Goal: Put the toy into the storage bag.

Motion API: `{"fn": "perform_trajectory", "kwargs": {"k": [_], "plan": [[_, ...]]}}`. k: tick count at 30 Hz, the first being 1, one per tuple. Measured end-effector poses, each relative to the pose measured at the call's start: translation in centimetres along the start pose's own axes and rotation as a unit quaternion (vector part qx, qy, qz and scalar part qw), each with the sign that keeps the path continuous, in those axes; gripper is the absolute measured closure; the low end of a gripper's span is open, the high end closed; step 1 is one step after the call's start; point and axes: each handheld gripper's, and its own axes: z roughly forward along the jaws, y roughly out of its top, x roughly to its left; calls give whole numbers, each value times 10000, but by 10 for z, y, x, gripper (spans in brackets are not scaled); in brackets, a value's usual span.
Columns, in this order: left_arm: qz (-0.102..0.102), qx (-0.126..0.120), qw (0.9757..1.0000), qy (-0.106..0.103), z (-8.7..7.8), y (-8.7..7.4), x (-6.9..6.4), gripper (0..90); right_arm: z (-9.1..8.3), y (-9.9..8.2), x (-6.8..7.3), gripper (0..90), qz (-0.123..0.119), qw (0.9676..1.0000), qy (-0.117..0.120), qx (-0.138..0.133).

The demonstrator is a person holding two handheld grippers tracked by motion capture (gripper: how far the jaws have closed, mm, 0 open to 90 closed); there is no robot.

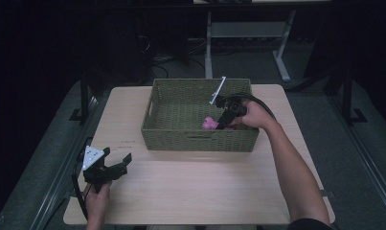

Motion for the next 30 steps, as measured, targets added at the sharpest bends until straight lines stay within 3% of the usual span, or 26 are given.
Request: {"fn": "perform_trajectory", "kwargs": {"k": [16,30], "plan": [[8,0,10000,-1,0,0,0,130,8,2,-1,570,46,9999,11,154],[-7,-10,10000,-8,0,0,0,130,5,3,-2,529,144,9999,-14,36]]}}
